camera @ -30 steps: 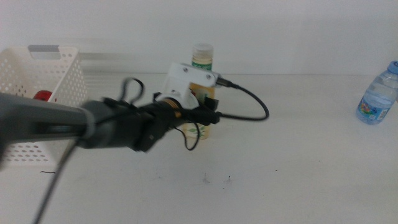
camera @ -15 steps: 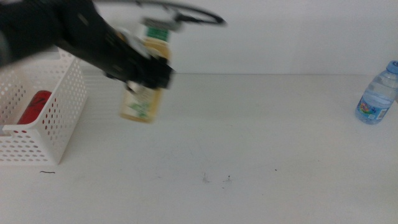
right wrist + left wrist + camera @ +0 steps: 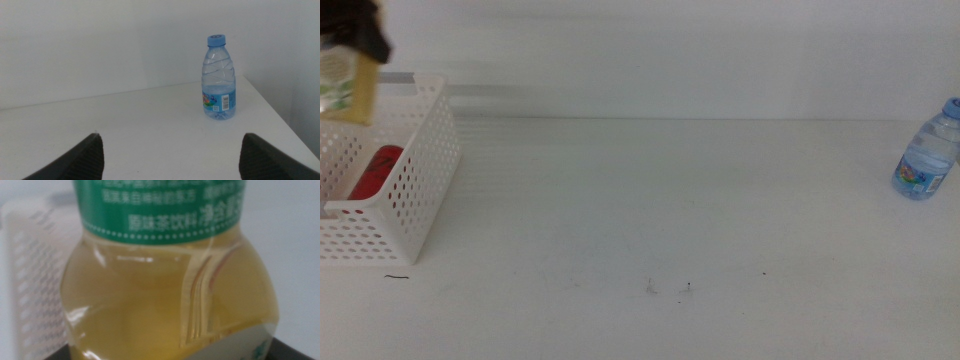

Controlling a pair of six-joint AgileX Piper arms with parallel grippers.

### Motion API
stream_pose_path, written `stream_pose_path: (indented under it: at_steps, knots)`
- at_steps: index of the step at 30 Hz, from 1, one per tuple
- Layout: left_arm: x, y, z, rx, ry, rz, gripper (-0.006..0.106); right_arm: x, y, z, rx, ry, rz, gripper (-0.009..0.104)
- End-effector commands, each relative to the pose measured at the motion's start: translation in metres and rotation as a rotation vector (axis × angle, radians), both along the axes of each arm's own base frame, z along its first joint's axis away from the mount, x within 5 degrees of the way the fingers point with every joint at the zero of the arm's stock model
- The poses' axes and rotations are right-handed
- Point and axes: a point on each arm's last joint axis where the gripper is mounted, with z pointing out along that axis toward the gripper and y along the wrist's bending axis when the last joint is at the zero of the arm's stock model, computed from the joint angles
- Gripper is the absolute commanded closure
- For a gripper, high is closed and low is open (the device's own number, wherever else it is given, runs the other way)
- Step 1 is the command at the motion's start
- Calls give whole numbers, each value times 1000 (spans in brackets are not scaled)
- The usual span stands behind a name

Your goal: Use arms to grab the bottles and put them into the dustbin to the left of the table.

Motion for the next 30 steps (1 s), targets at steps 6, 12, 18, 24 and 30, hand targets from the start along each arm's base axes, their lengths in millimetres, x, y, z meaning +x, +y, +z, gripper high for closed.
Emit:
stream_pose_path:
  at_steps: [6,12,18,24,30]
  knots:
    - [22,49,-39,-48,71,107,102,0,0,0,-13,-10,-6,4]
    - [41,54,-81,-41,170,98,101,0,0,0,-13,-10,-6,4]
    - [48,55,-98,-58,207,91,82,0,0,0,-13,-10,-6,4]
    - [48,53,-96,-37,198,59,33,0,0,0,-13,-10,-6,4]
    - [41,47,-75,-58,149,74,7,0,0,0,-13,-10,-6,4]
